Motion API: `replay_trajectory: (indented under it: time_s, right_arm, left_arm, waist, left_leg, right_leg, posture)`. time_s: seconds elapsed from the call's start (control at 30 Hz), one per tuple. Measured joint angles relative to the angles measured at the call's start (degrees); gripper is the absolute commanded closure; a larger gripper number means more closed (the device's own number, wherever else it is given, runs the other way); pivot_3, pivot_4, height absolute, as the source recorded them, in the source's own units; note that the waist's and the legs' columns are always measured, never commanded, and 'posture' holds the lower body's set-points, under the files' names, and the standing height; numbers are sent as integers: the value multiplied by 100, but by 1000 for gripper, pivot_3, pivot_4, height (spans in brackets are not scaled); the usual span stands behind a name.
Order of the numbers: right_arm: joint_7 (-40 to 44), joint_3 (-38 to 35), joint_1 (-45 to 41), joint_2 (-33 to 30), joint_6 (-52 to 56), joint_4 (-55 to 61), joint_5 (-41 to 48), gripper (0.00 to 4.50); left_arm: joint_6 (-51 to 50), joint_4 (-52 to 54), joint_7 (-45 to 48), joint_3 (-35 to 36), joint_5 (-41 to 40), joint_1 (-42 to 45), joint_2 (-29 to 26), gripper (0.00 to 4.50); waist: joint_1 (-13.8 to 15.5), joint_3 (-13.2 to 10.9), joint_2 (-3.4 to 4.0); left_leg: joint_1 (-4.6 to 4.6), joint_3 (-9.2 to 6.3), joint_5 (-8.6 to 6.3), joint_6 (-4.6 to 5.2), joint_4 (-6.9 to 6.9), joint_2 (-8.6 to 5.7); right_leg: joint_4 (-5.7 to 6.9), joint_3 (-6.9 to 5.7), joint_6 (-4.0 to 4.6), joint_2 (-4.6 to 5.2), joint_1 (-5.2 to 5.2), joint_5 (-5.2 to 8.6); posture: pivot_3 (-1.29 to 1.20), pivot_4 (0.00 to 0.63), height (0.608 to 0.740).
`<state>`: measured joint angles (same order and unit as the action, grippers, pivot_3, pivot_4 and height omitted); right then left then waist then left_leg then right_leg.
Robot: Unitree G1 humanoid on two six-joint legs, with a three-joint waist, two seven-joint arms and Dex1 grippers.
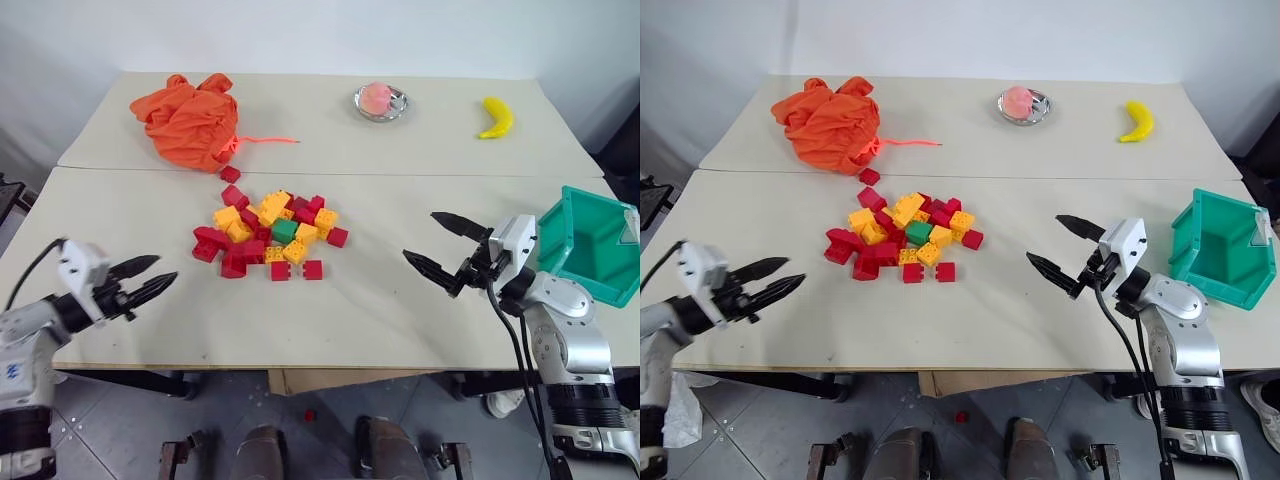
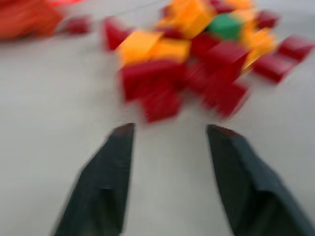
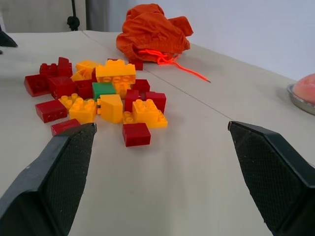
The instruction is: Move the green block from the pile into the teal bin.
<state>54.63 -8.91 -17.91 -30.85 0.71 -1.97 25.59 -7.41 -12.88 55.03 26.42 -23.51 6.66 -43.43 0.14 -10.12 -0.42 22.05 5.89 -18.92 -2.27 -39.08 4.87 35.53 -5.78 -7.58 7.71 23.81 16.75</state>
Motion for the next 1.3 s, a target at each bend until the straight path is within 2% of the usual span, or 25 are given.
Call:
replay_trajectory:
  time_s: [0.13, 0.23, 0.37, 0.57, 0.7, 0.9, 1.03, 1.2, 1.3]
  right_arm:
    - [43, 8, -9, -1, -75, -52, -43, 0]
    - [85, 65, -138, -9, -100, -124, -119, 0]
    - [97, 132, -221, -6, -155, -223, -158, 0]
    - [74, 100, -192, -21, -197, -266, -163, 0]
    - [-54, 64, -96, -22, -196, -152, -163, 0]
    - [-330, -77, 274, -20, -160, 232, -155, 0]
    - [-431, -98, 360, -22, -78, 383, -146, 0]
    - [-500, -116, 395, -21, -58, 438, -130, 0]
    - [-545, -119, 412, -21, -51, 504, -116, 0]
  left_arm:
    - [46, 406, -123, -158, -18, 135, 191, 19]
    - [197, 559, -28, -781, 126, 728, 257, 19]
    - [881, -215, 199, -1979, 1047, 2389, 285, 19]
    - [2168, -2431, 719, -3191, 2082, 4515, 779, 19]
    - [2845, -3750, 1113, -3693, 2560, 5490, 1043, 19]
    - [3272, -5149, 1322, -4293, 3375, 6251, 1188, 19]
    - [3372, -5519, 1384, -4439, 3655, 6556, 1308, 19]
    - [2999, -5852, 1195, -4615, 4029, 6821, 1770, 19]
    - [2713, -5987, 1275, -4697, 4162, 6931, 1890, 623]
  waist:
    - [75, 0, 0]
    - [104, 0, 0]
    - [135, 1, 0]
    - [87, 0, -2]
    - [60, -1, -4]
    - [50, -4, -9]
    - [53, -5, -10]
    - [74, -5, -10]
    - [58, -5, -11]
  left_leg:
    - [-1, 0, 0, 0, -4, 0]
    - [-2, 1, 1, -1, -6, 0]
    - [1, 3, 3, -3, -8, -3]
    - [1, 15, 3, -3, 1, -3]
    - [1, 15, 3, -3, 2, -3]
    - [1, 15, 3, -3, 2, -3]
    - [0, 14, 3, -3, 0, -3]
    - [0, 15, 2, -3, -4, -3]
    - [0, 14, 2, -2, -2, -3]
  right_leg:
    - [5, 0, 0, 0, -2, 0]
    - [10, 1, 0, -2, -1, 0]
    - [4, -2, 0, -4, -1, 0]
    - [-5, -2, -1, -7, 3, -1]
    - [-6, -2, -2, -7, 3, -1]
    - [-5, -1, -3, -7, 3, -1]
    - [-4, 0, -3, -6, 2, -1]
    - [-4, 0, -5, -5, 1, -2]
    - [-3, 0, -5, -6, 1, -2]
  posture:
    - [0, 150, 740]
    - [0, 150, 740]
    - [0, 150, 740]
    - [0, 150, 740]
    - [0, 150, 740]
    - [0, 150, 740]
    - [0, 150, 740]
    - [0, 150, 740]
    - [0, 150, 740]
